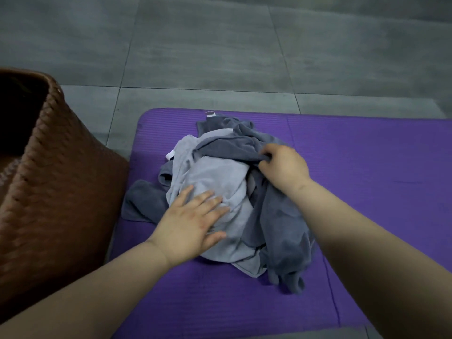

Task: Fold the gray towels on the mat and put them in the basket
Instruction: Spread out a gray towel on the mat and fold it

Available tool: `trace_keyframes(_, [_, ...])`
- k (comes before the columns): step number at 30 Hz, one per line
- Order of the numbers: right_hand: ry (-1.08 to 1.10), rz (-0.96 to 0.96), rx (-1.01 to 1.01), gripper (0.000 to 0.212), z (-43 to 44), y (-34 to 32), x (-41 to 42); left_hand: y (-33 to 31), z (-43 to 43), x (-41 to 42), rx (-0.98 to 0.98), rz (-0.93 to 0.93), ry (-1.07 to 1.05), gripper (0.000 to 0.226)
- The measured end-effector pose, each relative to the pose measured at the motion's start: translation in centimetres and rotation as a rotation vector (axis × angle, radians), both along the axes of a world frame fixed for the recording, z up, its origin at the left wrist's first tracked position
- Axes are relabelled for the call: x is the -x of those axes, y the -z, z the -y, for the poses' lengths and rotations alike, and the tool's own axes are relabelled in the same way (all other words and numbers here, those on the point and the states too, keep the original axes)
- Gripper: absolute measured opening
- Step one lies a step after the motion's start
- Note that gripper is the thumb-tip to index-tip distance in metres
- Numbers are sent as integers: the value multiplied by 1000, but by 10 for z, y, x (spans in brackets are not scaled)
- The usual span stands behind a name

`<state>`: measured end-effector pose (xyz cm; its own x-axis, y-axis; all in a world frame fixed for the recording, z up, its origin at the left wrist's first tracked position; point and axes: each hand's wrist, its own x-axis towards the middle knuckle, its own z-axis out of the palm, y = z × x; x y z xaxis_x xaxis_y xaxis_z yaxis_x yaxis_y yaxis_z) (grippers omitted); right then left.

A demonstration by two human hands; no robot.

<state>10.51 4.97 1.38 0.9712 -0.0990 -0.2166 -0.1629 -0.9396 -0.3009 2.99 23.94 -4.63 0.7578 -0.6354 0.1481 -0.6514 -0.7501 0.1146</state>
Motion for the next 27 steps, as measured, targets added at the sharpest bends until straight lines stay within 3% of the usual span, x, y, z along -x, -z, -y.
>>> trace_keyframes(3, [-92,-196,-46,13,18,-10,8,-19,12,-16,309,-57,-175,32])
trace_keyframes(5, [-166,-321,-42,7,25,-10,17,-30,22,-35,414,-56,-328,30])
trace_keyframes(8, [-193,-437,-108,18,35,-11,25,-35,38,-69,247,-359,-519,52])
trace_keyframes(10, [-131,-482,-151,19,43,-11,27,-30,44,-84,112,-492,-541,43])
trace_keyframes(13, [36,-160,-157,22,44,-10,19,-29,50,-88,275,-376,-548,21])
trace_keyframes(15, [-102,40,-118,39,32,-11,10,-38,55,-86,372,-284,-479,17])
trace_keyframes(18, [-390,-1,-48,43,15,-14,-4,-66,62,-85,489,-321,-383,33])
trace_keyframes(21, [-354,-42,19,29,23,-43,-15,-101,61,-84,535,-418,-352,36])
trace_keyframes(25, [-363,-181,224,29,55,-94,-4,-159,66,-62,544,-469,-418,32])
trace_keyframes(27, [-219,-180,163,32,74,-122,9,-193,75,-47,599,-533,-442,34])
